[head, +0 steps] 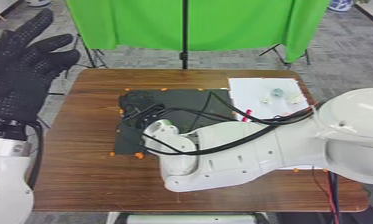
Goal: Arrange flowers
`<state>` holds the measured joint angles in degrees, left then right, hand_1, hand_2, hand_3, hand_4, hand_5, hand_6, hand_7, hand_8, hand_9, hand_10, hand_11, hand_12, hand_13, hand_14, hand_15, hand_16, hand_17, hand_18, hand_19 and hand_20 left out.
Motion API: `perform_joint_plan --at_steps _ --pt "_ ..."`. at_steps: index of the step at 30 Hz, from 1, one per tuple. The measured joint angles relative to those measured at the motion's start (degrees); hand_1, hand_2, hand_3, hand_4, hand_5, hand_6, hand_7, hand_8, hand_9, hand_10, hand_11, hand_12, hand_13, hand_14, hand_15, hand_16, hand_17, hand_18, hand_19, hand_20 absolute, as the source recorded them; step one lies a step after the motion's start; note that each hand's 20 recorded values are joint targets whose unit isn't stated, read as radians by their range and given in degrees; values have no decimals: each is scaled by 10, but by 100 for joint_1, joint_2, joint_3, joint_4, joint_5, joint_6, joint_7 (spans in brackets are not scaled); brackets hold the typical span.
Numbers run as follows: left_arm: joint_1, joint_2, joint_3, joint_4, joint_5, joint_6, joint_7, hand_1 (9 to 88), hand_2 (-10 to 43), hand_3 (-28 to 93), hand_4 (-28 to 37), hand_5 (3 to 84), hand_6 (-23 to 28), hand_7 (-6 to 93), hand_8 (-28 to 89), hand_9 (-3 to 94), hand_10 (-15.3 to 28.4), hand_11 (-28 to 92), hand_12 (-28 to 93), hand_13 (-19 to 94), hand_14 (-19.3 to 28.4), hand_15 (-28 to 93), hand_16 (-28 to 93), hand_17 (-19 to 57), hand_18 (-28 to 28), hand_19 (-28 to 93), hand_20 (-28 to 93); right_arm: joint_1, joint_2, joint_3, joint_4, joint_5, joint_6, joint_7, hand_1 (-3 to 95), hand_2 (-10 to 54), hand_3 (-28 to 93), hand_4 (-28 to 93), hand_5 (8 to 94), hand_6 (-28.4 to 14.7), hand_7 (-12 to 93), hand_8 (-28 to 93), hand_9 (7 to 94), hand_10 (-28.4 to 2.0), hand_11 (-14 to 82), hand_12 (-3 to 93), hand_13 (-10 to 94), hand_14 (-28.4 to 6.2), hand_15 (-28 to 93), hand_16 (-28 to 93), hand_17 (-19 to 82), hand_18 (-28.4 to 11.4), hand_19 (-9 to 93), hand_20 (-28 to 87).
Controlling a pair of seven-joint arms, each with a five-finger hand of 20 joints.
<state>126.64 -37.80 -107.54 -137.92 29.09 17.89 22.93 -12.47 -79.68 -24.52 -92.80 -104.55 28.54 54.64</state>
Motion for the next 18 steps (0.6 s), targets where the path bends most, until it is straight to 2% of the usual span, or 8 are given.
perform_joint_plan --at_steps 6,11,15,18 --pt "-65 7 57 31 -7 -33 18 187 93 735 -283 317 86 114 -84 316 215 287 119 282 275 657 -148 -26 266 659 245 -8 -10 11 58 42 -10 55 499 -95 689 -283 830 26 198 16 936 -79 340 197 886 -28 581 197 396 -173 932 -44" --pt "-58 38 57 35 -31 -40 125 191 99 727 -283 313 88 115 -86 312 209 289 121 296 260 649 -132 -17 273 669 234 41 -48 -127 101 104 -6 103 490 -95 681 -283 815 19 179 13 937 -81 338 197 887 -29 579 198 393 -176 931 -41" --pt "-50 94 57 41 -58 -40 240 199 106 711 -283 308 92 115 -88 305 203 288 129 333 214 612 -96 2 281 692 200 135 -113 -345 134 109 68 141 485 -95 683 -283 810 15 166 14 937 -82 337 196 889 -33 576 198 391 -181 931 -35" --pt "-61 129 63 48 -67 -40 259 200 109 708 -283 303 93 119 -92 303 202 286 134 345 202 596 -67 10 283 724 133 162 -132 -379 141 137 84 163 482 -95 682 -283 796 13 154 11 937 -83 336 195 889 -34 574 198 390 -183 930 -33"
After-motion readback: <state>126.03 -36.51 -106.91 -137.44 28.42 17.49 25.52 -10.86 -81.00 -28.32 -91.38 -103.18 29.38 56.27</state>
